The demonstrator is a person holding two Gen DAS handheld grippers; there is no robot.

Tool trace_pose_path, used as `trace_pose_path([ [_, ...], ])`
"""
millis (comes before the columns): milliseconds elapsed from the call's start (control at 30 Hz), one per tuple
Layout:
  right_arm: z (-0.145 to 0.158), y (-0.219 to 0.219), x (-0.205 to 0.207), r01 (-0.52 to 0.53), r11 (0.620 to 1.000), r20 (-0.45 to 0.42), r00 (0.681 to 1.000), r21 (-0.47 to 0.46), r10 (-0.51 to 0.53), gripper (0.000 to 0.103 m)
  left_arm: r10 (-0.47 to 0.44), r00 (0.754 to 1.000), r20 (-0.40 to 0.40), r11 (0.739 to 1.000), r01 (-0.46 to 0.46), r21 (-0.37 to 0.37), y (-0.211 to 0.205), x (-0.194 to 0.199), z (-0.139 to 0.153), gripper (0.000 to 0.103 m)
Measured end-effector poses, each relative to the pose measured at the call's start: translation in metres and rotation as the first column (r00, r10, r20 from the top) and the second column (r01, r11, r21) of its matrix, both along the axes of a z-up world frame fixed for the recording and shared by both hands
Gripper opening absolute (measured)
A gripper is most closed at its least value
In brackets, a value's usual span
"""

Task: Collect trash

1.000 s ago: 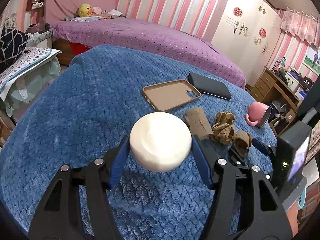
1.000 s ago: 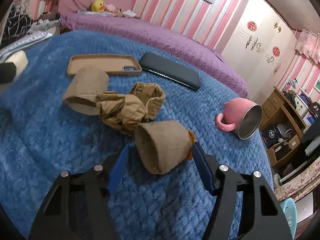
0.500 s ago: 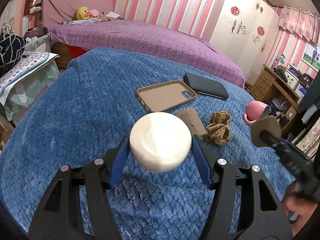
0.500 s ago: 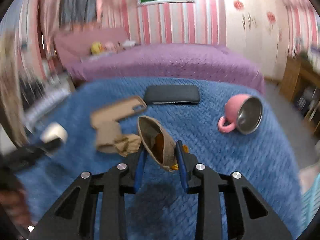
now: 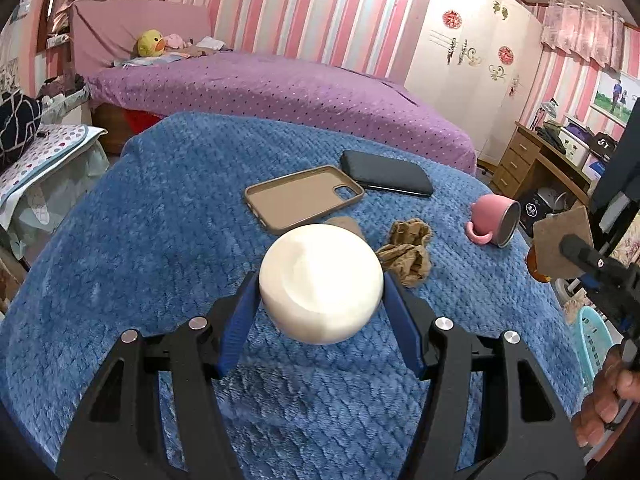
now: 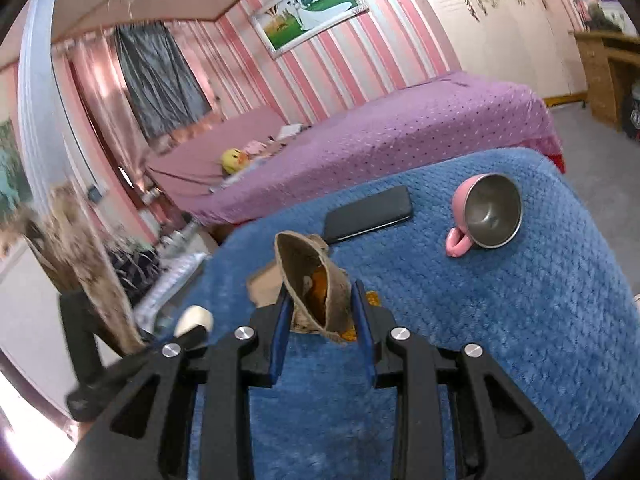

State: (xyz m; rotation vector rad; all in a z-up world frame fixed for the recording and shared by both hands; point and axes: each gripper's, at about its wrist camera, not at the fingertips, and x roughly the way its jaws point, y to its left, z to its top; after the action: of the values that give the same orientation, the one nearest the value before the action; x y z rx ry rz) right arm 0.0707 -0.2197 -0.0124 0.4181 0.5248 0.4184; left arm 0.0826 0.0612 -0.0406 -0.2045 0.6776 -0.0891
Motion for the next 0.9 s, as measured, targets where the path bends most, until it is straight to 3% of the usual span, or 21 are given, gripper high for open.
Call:
trace_pose_path([
  [167, -0.029, 0.007, 0.016, -0.042, 0.999, -0.122, 0.992, -0.019, 0.04, 0.037, -0.002, 1.0, -0.002, 1.0, 0.002, 0.009, -0.004, -0.001, -0.001, 0.061],
  [233, -0.041, 0.012, 0.021, -0.015, 0.997, -0.16, 0.987, -0.078, 0.002, 0.037, 0.001, 1.0, -0.004, 1.0, -0.001, 0.011, -0.004, -0.002, -0.001, 0.061],
  [567, -0.044, 0.029, 0.021, -0.029, 0.975, -0.139, 0.99, -0.22, -0.002, 0.037, 0.006, 1.0, -0.01, 1.0, -0.006, 0.012, -0.003, 0.0, -0.003, 0.061],
  [800, -0.064, 0.043, 0.025, -0.08, 0.944, -0.218, 0.976, -0.319, 0.009, 0.038, 0.009, 1.0, -0.011, 1.0, -0.009, 0.009, -0.001, 0.001, -0.003, 0.061],
  [867, -0.071, 0.042, 0.027, -0.084, 0.939, -0.254, 0.967, -0.333, -0.003, 0.036, 0.011, 1.0, -0.009, 1.0, -0.011, 0.005, -0.001, 0.001, -0.002, 0.061],
  [900, -0.072, 0.042, 0.027, -0.091, 0.94, -0.261, 0.965, -0.329, 0.002, 0.025, 0.009, 1.0, -0.008, 1.0, -0.009, 0.006, -0.001, 0.0, -0.002, 0.061],
])
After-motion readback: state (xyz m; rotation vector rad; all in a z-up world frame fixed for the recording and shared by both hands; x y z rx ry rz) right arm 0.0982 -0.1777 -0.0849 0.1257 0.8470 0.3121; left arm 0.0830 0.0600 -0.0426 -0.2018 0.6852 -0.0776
